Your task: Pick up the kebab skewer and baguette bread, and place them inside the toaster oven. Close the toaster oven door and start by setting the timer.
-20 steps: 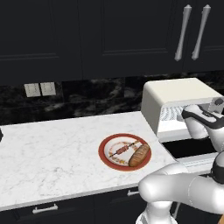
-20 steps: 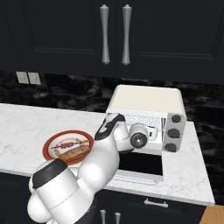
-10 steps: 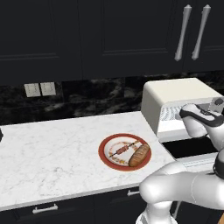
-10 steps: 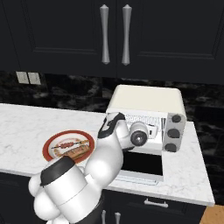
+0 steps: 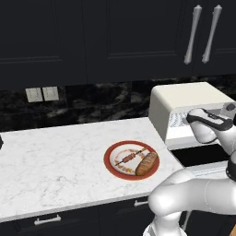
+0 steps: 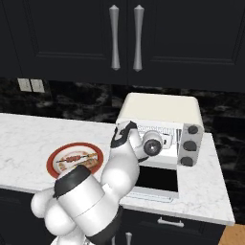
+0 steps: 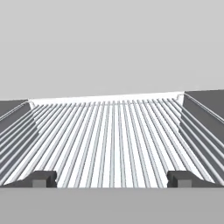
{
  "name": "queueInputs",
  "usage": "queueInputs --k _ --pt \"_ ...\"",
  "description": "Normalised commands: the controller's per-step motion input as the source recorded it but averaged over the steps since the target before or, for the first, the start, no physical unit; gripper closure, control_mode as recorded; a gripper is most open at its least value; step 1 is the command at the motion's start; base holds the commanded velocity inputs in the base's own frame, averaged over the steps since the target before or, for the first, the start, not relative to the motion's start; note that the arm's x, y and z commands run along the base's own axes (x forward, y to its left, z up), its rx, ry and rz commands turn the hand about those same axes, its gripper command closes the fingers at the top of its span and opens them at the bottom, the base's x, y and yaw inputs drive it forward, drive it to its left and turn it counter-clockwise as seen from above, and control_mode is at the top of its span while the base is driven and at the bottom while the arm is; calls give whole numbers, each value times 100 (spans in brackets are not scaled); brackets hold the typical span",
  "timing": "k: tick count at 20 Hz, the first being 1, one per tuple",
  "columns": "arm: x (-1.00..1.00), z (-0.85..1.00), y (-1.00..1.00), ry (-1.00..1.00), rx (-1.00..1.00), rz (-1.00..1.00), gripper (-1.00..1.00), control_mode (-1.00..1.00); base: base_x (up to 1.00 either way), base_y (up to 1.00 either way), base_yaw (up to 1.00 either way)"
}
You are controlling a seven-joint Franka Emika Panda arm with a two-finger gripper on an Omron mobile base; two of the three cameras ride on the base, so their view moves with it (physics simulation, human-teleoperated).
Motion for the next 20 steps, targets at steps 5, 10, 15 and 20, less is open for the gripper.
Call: queueInputs --k 5,10,15,20 --pt "15 -13 0 4 0 0 -100 -100 0 0 0" --pt "0 -18 0 8 0 0 -100 -100 0 0 0" --pt "-2 -42 0 16 0 0 -100 -100 0 0 0" --pt "-39 -65 0 11 0 0 -100 -100 0 0 0"
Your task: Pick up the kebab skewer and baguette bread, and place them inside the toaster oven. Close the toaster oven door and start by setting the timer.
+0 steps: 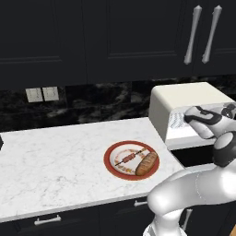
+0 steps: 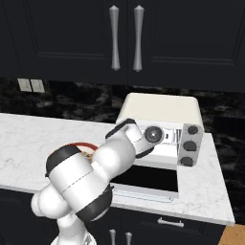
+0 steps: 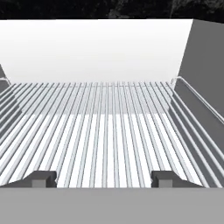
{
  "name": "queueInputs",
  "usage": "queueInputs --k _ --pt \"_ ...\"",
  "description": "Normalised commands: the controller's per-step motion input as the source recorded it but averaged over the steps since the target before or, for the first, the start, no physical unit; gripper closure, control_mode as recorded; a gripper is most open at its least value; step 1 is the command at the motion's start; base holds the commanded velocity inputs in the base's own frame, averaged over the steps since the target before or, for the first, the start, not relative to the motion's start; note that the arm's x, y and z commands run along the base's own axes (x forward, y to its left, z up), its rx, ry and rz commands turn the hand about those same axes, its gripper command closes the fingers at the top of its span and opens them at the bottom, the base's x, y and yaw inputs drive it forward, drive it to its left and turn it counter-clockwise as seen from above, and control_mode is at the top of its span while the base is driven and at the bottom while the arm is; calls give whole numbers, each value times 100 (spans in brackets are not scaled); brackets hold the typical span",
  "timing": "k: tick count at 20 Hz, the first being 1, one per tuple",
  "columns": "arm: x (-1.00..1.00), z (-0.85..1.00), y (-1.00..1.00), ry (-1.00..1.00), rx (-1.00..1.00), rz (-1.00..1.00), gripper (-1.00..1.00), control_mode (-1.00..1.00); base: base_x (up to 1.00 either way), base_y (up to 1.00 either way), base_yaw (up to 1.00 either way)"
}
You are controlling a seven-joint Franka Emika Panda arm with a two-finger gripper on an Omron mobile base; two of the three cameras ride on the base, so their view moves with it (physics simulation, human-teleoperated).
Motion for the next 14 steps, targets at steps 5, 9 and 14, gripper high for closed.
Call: queueInputs --k 5,9,14 --pt "-65 -84 0 6 0 0 -100 -100 0 0 0" --pt "-66 -90 0 7 0 0 -100 -100 0 0 0" --pt "-67 -92 0 11 0 0 -100 -100 0 0 0"
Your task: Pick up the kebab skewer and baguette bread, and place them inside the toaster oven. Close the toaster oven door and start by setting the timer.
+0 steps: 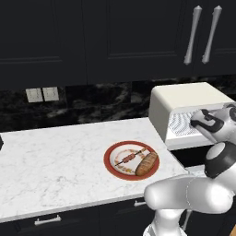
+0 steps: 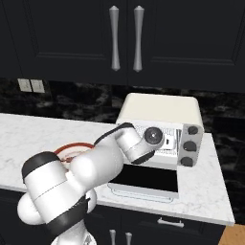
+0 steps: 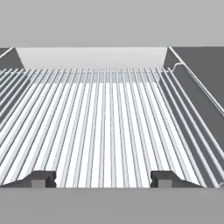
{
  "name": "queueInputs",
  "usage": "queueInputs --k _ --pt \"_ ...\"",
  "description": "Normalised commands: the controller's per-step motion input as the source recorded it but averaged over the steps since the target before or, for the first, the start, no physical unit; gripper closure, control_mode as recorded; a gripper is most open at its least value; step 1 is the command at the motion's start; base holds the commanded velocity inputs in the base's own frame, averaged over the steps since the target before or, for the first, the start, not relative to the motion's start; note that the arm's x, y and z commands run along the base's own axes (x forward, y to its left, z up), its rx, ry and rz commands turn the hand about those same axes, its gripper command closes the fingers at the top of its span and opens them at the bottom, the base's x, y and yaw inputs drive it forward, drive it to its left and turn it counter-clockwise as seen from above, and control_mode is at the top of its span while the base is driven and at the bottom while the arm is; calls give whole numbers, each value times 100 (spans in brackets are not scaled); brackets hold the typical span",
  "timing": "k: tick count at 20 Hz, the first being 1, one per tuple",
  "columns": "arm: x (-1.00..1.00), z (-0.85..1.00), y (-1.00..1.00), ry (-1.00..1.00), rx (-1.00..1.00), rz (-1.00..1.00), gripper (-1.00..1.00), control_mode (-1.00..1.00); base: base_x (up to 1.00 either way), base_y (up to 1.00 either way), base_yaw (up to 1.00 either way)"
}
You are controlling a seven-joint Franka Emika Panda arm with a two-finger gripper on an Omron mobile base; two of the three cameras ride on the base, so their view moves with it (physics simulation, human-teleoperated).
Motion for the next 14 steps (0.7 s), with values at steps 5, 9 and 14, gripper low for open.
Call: queueInputs --k 5,9,14 --pt "-61 -85 3 17 0 0 -100 -100 0 0 0" --pt "-58 -81 2 18 0 0 -100 -100 0 0 0" --pt "-56 -74 0 14 0 0 -100 -100 0 0 0"
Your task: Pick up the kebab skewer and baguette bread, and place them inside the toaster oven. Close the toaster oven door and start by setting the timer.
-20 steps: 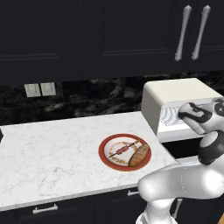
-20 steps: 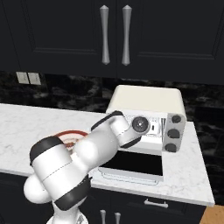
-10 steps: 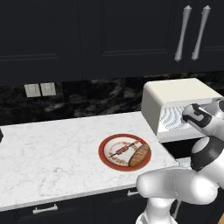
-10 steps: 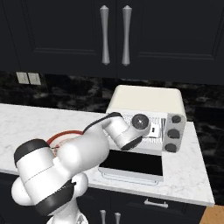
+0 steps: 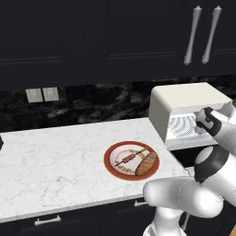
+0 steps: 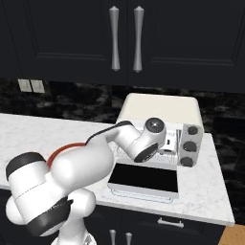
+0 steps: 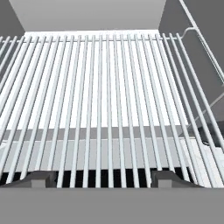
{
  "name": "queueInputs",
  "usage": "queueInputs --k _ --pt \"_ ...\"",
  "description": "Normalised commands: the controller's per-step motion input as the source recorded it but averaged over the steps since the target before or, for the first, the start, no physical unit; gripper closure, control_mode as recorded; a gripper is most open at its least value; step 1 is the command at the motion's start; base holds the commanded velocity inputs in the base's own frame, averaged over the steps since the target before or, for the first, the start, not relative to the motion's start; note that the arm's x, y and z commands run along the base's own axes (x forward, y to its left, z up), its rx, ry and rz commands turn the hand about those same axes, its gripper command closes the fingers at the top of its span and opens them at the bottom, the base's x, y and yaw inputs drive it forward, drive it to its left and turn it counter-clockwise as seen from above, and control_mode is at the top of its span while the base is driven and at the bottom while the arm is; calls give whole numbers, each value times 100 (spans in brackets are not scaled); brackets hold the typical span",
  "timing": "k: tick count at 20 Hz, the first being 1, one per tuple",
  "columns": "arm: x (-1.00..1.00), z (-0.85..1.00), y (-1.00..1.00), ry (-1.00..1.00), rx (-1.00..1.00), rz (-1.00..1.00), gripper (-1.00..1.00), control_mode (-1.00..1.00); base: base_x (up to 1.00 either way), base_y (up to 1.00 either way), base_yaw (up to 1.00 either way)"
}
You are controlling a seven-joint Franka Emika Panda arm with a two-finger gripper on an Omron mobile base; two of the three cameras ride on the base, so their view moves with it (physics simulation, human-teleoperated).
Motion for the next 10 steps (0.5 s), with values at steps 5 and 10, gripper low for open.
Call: queueInputs --k 5,10 --pt "-47 -62 0 13 0 0 -100 -100 0 0 0" --pt "-50 -66 0 13 0 0 -100 -100 0 0 0"
